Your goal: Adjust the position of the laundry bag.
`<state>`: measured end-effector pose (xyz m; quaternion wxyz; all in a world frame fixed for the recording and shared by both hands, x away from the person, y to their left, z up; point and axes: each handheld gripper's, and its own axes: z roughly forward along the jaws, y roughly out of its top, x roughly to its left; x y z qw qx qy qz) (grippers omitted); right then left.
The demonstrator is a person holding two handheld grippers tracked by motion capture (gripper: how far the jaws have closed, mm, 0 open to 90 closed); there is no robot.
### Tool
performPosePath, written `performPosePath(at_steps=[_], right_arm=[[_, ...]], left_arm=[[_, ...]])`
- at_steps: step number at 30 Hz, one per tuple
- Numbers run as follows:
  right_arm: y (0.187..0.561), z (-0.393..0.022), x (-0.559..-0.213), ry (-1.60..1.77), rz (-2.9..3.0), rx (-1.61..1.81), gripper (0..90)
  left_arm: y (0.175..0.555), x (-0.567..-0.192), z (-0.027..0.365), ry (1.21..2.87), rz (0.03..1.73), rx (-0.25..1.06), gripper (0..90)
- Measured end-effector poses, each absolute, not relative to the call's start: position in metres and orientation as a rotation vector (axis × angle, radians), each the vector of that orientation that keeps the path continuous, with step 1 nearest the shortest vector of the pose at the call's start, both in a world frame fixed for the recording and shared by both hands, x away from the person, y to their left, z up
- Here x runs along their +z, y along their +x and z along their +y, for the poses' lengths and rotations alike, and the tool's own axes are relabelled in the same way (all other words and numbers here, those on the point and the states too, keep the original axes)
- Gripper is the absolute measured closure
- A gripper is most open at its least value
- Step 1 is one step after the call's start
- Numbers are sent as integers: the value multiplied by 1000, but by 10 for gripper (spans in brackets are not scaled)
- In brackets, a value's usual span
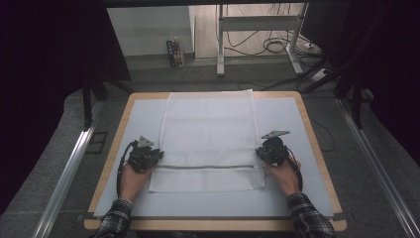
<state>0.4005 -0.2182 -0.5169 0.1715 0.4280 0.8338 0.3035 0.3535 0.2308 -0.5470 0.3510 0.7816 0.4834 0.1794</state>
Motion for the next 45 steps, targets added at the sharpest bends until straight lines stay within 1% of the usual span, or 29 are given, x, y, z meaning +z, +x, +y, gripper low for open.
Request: performPosePath(at_steps=[1,2,4,6,12,18,45], right_arm=[[400,-218,-517,1215,2367,862,842],[400,-217,-517,1205,2375,863,871],[399,-216,-517,1181,2382,849,878],[398,-216,-516,1176,2383,841,880],[396,-217,-514,1145,2406,820,880],[388,-222,-510,1118,2415,821,880],[338,-251,-491,1067,2444,847,879]], left_arm=[[354,-546,231,2033,1245,457,787],[353,-546,231,2038,1241,446,821],[353,-546,232,2037,1241,433,871],[354,-546,234,2027,1242,414,883],[353,-545,238,2029,1226,349,889],[347,-540,234,2040,1176,316,890],[302,-524,214,2142,1034,286,882]])
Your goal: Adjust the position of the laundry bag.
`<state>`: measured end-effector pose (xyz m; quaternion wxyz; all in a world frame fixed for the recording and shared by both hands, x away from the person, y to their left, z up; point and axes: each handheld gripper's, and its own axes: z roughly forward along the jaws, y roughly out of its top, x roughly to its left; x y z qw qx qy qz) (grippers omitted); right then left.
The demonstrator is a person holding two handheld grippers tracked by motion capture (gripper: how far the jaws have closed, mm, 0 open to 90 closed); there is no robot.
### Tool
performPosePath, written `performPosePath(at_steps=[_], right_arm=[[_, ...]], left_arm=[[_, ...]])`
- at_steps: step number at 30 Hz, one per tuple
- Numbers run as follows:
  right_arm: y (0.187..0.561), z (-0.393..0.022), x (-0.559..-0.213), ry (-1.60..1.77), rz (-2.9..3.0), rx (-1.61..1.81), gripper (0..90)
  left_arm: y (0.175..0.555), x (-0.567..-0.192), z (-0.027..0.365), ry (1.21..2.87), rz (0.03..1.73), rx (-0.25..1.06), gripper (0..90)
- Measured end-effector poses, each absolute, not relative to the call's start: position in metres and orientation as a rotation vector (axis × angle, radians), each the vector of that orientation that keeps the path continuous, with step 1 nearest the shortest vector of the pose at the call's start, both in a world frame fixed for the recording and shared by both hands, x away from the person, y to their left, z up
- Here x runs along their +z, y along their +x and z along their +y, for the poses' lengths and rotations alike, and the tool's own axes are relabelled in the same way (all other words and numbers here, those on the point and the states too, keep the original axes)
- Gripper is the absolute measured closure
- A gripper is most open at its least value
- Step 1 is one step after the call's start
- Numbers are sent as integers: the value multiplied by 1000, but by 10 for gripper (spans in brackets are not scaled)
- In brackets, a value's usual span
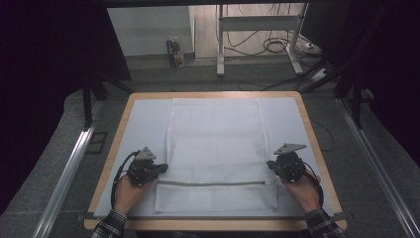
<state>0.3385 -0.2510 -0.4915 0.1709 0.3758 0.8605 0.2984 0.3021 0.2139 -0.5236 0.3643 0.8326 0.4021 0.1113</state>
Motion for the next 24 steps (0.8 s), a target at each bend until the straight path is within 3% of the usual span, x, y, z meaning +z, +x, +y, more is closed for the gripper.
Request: performPosePath(at_steps=[24], right_arm=[[303,-272,-495,1088,2487,883,878]], left_arm=[[272,-526,197,2235,984,281,879]])
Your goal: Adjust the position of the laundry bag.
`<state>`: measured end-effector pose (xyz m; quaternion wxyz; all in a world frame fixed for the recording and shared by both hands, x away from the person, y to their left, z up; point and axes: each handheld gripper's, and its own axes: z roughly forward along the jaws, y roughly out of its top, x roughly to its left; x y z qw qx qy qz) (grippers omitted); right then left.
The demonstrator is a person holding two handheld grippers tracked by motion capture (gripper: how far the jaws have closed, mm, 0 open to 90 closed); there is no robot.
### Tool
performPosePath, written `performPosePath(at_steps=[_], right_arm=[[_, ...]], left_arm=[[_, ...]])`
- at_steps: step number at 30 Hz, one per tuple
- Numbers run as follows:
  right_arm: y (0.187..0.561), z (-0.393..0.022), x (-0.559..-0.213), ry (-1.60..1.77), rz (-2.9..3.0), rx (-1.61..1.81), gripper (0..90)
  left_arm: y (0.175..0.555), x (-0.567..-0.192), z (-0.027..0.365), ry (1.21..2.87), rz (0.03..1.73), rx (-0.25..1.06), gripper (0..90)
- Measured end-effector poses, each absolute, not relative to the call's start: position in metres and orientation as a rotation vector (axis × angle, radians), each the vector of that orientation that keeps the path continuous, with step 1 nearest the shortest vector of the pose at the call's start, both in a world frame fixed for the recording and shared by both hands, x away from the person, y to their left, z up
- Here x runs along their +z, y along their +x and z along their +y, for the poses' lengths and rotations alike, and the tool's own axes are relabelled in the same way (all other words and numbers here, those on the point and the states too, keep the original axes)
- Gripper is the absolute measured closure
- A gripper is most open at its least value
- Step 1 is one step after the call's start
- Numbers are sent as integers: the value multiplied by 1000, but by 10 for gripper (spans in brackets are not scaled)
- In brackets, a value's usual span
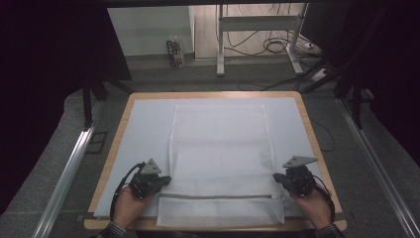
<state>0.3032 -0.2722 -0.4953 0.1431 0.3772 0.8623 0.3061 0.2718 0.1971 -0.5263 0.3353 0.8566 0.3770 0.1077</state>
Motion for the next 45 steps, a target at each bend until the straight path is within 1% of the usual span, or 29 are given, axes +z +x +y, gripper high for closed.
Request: performPosePath(at_steps=[8,11,13,15,16,22,24,27,31,32,33,36,38,45], right_arm=[[304,-269,-497,1076,2501,866,876],[304,-270,-498,1072,2508,865,865],[305,-270,-498,1070,2511,868,838],[304,-269,-499,1066,2508,868,792],[304,-269,-499,1063,2509,867,775],[305,-268,-499,1052,2490,865,629],[305,-268,-499,1055,2484,864,576],[306,-267,-499,1053,2477,870,465],[306,-266,-500,1048,2467,880,314],[307,-267,-500,1043,2465,887,284],[307,-267,-500,1041,2459,899,252],[308,-269,-500,1052,2442,915,182],[309,-270,-501,1052,2439,928,156],[310,-270,-504,1043,2447,948,98]], left_arm=[[273,-527,198,2229,980,271,876],[273,-528,198,2228,976,273,859],[272,-528,197,2225,979,286,812],[272,-529,197,2222,978,288,771],[273,-528,197,2219,972,289,737],[272,-528,196,2196,977,319,574],[270,-528,196,2183,975,319,502],[268,-528,195,2164,983,340,386],[265,-527,195,2129,1004,370,204],[264,-527,195,2121,1014,379,168],[264,-527,195,2119,1018,384,113],[264,-527,195,2131,1034,404,19],[263,-527,195,2132,1038,411,3],[264,-528,195,2132,1033,423,4]])
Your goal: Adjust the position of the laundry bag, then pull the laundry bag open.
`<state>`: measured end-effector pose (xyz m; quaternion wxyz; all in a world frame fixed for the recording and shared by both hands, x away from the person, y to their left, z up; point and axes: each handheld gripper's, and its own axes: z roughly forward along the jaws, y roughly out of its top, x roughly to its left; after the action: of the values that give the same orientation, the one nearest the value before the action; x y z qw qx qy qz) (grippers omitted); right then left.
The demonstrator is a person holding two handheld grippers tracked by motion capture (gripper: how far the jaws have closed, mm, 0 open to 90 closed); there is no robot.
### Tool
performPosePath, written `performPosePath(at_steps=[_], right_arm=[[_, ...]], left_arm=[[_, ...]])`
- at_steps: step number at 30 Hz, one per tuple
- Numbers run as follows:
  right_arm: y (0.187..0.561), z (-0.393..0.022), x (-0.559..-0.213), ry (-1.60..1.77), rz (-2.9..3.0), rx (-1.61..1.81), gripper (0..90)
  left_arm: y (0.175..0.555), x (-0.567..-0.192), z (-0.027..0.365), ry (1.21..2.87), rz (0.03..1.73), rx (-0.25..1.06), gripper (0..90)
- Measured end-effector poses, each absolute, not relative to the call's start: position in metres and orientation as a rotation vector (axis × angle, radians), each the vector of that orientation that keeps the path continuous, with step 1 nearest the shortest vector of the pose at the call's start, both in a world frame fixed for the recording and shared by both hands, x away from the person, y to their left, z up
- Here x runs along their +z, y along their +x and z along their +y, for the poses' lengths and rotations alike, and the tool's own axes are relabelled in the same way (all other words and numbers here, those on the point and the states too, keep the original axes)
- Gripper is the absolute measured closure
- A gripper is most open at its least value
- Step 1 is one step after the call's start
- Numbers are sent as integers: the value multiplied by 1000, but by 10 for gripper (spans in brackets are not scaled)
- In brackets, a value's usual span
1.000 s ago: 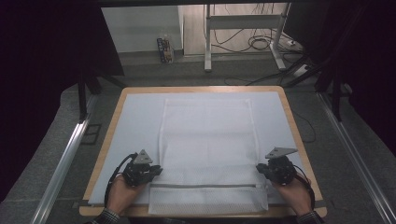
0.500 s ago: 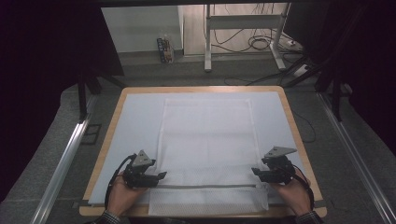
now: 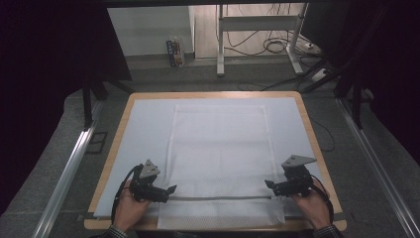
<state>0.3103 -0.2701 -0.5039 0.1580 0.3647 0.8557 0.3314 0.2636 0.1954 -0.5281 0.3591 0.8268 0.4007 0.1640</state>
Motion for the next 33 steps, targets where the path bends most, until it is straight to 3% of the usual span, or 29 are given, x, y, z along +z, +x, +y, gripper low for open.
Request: performPosePath(at_steps=[8,33], right_arm=[[311,-269,-506,1051,2469,977,0],[275,-278,-505,1067,2514,960,0]], left_arm=[[264,-530,194,2143,1019,435,5],[262,-531,188,2197,967,496,11]])
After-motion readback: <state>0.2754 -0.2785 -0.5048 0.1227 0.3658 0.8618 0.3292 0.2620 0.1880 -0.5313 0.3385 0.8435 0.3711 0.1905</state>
